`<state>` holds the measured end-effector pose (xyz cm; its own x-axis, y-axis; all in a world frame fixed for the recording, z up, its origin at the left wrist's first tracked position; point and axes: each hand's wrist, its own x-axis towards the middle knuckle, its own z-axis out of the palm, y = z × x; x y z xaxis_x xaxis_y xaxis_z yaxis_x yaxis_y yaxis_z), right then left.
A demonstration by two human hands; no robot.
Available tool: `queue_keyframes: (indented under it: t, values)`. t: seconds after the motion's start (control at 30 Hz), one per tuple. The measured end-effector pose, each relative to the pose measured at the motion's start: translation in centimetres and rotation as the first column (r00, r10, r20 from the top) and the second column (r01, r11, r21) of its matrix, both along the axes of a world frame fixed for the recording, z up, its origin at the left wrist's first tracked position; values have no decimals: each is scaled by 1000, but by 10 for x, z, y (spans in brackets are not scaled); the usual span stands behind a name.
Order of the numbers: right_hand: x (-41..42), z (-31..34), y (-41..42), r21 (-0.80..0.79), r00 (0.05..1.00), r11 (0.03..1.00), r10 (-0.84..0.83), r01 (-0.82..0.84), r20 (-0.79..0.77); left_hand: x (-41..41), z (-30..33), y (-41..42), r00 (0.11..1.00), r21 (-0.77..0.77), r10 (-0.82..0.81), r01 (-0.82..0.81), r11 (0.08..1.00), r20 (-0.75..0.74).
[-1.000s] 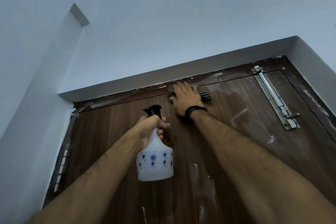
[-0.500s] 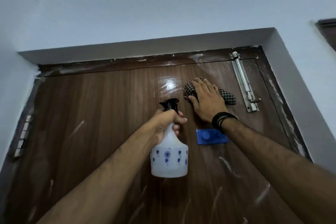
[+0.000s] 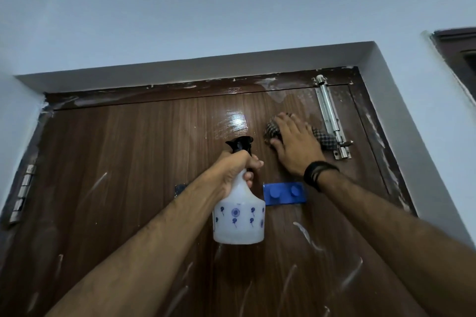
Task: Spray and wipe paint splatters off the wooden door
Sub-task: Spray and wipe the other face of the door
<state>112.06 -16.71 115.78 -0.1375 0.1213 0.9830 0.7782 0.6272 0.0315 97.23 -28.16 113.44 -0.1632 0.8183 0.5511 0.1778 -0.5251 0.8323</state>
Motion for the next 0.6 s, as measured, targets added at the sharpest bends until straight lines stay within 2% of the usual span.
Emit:
queue_keyframes:
  t: [0.1, 0.17, 0.37, 0.47, 0.6]
  values:
    - [1, -38, 1, 27, 994, 1000, -5, 3, 106, 7, -1, 1, 1000, 2, -9, 9, 1000, 1]
    - [4, -36, 3, 25, 991, 1000, -14, 11, 130, 11, -1, 3, 1000, -2, 0, 0, 1000, 6]
    - [-5, 34, 3, -25, 1000, 1000, 13, -14, -7, 17, -1, 3, 998, 12, 57, -57, 998, 17]
    - [-12, 39, 0, -27, 1000, 999, 20, -20, -4, 12, -1, -1, 997, 7, 71, -71, 997, 22]
    - [-9, 4, -1, 65, 975, 995, 57, -73, 215, 8, -2, 1, 997, -9, 74, -73, 997, 30]
